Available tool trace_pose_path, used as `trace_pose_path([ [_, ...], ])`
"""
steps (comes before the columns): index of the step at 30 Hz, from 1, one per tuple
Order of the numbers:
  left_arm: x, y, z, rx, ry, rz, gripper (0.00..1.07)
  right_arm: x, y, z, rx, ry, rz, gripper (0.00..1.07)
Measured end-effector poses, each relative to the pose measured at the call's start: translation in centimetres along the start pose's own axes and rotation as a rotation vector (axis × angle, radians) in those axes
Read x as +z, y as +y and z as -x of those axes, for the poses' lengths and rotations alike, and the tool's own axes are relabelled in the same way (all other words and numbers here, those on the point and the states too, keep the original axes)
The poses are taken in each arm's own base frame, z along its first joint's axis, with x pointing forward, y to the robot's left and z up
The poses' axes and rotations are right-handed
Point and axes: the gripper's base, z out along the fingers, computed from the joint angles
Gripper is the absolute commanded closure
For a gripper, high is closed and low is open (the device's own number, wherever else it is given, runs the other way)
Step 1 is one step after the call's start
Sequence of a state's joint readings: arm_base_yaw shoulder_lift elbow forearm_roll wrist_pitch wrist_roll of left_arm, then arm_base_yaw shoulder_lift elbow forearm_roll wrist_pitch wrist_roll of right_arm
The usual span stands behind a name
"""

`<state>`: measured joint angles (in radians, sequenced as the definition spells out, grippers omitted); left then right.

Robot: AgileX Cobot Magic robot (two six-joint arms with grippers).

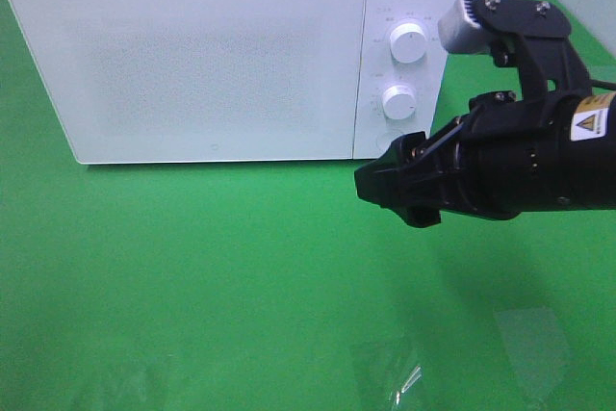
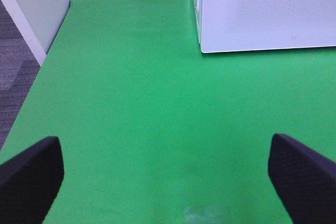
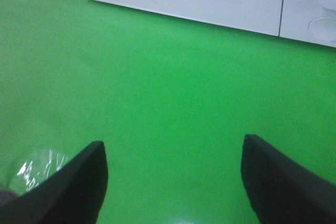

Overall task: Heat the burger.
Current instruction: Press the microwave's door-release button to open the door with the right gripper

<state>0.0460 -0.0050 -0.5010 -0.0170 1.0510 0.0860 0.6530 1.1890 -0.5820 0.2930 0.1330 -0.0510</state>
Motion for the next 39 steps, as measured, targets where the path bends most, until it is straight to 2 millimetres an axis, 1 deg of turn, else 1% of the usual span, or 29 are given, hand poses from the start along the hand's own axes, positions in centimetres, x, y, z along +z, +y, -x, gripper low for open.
trace_pose_path([
  [2,0.0,0.0,0.0,0.0,0.0,0.0,0.09,-0.4,0.1,0.0,-0.007,0.018,0.006,0.37],
  [3,0.0,0.0,0.0,0.0,0.0,0.0,0.09,-1.3,0.4,0.1,-0.013,0.059,0.022,0.37],
  [4,0.0,0.0,0.0,0.0,0.0,0.0,0.09,-1.3,0.4,0.1,-0.013,0.059,0.022,0.37],
  [6,0.0,0.0,0.0,0.0,0.0,0.0,0.09,-3.5,0.8,-0.4,-0.024,0.136,0.049,0.37],
  [7,0.0,0.0,0.0,0.0,0.0,0.0,0.09,-3.5,0.8,-0.4,-0.024,0.136,0.049,0.37],
  [8,0.0,0.0,0.0,0.0,0.0,0.0,0.09,-4.5,0.9,-0.7,-0.032,0.162,0.059,0.37],
  [9,0.0,0.0,0.0,0.0,0.0,0.0,0.09,-4.5,0.9,-0.7,-0.032,0.162,0.059,0.37],
  [10,0.0,0.0,0.0,0.0,0.0,0.0,0.09,-5.5,1.0,-0.9,-0.037,0.17,0.07,0.37],
  [11,0.0,0.0,0.0,0.0,0.0,0.0,0.09,-5.5,1.0,-0.9,-0.037,0.17,0.07,0.37],
  [12,0.0,0.0,0.0,0.0,0.0,0.0,0.09,-6.7,1.1,-1.1,-0.045,0.177,0.081,0.37],
  [13,0.0,0.0,0.0,0.0,0.0,0.0,0.09,-6.7,1.1,-1.1,-0.045,0.177,0.081,0.37],
  [14,0.0,0.0,0.0,0.0,0.0,0.0,0.09,-7.9,1.2,-1.3,-0.052,0.17,0.092,0.37],
  [15,0.0,0.0,0.0,0.0,0.0,0.0,0.09,-7.9,1.2,-1.3,-0.052,0.17,0.092,0.37],
  [16,0.0,0.0,0.0,0.0,0.0,0.0,0.09,-8.9,1.1,-1.5,-0.071,0.165,0.094,0.37],
  [18,0.0,0.0,0.0,0.0,0.0,0.0,0.09,-9.3,1.1,-1.6,-0.08,0.161,0.09,0.37],
  [19,0.0,0.0,0.0,0.0,0.0,0.0,0.09,-10.2,0.9,-1.8,-0.099,0.151,0.074,0.37],
  [20,0.0,0.0,0.0,0.0,0.0,0.0,0.09,-10.2,0.9,-1.8,-0.099,0.151,0.074,0.37],
  [21,0.0,0.0,0.0,0.0,0.0,0.0,0.09,-11.2,0.4,-2.1,-0.121,0.144,0.031,0.37],
  [22,0.0,0.0,0.0,0.0,0.0,0.0,0.09,-11.2,0.4,-2.1,-0.121,0.144,0.031,0.37],
  [23,0.0,0.0,0.0,0.0,0.0,0.0,0.09,-12.2,0.0,-2.5,-0.134,0.144,-0.015,0.37],
  [24,0.0,0.0,0.0,0.0,0.0,0.0,0.09,-12.2,0.0,-2.5,-0.134,0.144,-0.015,0.37],
  [26,0.0,0.0,0.0,0.0,0.0,0.0,0.09,-14.0,-1.1,-3.2,-0.146,0.143,-0.12,0.37],
  [29,0.0,0.0,0.0,0.0,0.0,0.0,0.09,-14.6,-1.4,-3.5,-0.144,0.139,-0.144,0.37],
  [30,0.0,0.0,0.0,0.0,0.0,0.0,0.09,-15.5,-1.8,-3.9,-0.13,0.128,-0.184,0.37],
  [31,0.0,0.0,0.0,0.0,0.0,0.0,0.09,-15.5,-1.8,-3.9,-0.13,0.128,-0.184,0.37],
  [35,0.0,0.0,0.0,0.0,0.0,0.0,0.09,-16.8,-2.7,-4.7,-0.07,0.087,-0.258,0.37],
  [36,0.0,0.0,0.0,0.0,0.0,0.0,0.09,-17.3,-3.1,-5.4,-0.034,0.062,-0.297,0.37],
  [37,0.0,0.0,0.0,0.0,0.0,0.0,0.09,-17.3,-3.1,-5.4,-0.034,0.062,-0.297,0.37],
  [39,0.0,0.0,0.0,0.0,0.0,0.0,0.09,-18.2,-3.7,-6.9,0.023,0.004,-0.364,0.37],
])
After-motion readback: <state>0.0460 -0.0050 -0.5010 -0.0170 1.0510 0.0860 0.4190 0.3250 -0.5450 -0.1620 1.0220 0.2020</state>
